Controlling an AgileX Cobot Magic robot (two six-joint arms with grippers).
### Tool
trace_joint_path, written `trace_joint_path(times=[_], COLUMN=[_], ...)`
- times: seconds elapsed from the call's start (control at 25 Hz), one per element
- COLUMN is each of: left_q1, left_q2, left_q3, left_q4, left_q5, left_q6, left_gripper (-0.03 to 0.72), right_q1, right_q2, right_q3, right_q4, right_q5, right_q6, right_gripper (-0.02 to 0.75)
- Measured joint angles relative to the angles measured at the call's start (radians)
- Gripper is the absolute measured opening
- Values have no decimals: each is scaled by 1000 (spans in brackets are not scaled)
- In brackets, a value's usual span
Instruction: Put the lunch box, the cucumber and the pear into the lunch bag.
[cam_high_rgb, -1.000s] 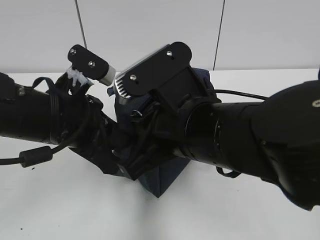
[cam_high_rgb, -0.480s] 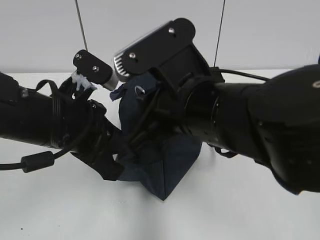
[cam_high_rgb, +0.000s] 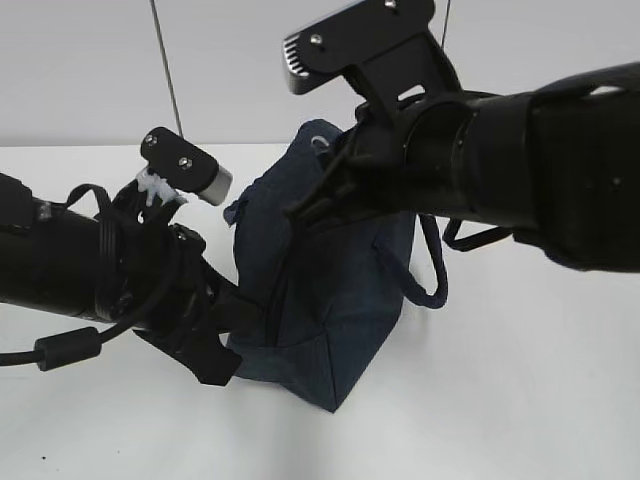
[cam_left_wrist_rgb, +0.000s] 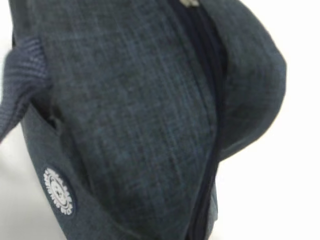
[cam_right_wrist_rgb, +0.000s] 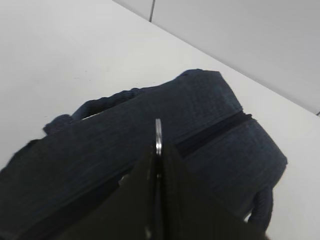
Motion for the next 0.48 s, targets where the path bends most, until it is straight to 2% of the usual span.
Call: trace_joint_path(times=[0.24,0.48], left_q1=[0,0], left_q2=[-25,-60], left_q3=[5,20], left_q4=[-3,-2], left_q5=[14,50], left_q6=[2,-9], left_gripper=[-15,-15], right_q1=[-114,-253], right_q2=[47,152], right_q3=[-23,-120], right_q4=[9,9], right_q5=[51,110], right_q6=[-34,-37], right_gripper=[6,6])
